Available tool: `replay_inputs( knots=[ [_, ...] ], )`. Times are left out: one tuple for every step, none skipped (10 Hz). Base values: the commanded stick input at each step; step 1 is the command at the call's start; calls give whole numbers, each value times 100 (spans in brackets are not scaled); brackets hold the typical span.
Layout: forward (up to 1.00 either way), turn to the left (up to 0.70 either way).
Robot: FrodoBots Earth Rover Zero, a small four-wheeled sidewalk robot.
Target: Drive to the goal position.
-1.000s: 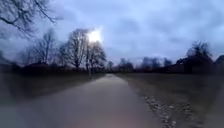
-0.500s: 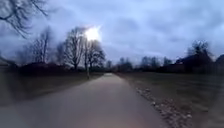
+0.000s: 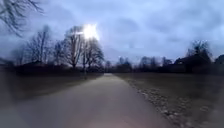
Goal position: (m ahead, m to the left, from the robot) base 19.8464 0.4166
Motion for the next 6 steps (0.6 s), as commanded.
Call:
replay_inputs(
  knots=[
    [100,4],
    [100,4],
    [100,4],
    [100,4],
    [100,4],
    [100,4]
  ],
)
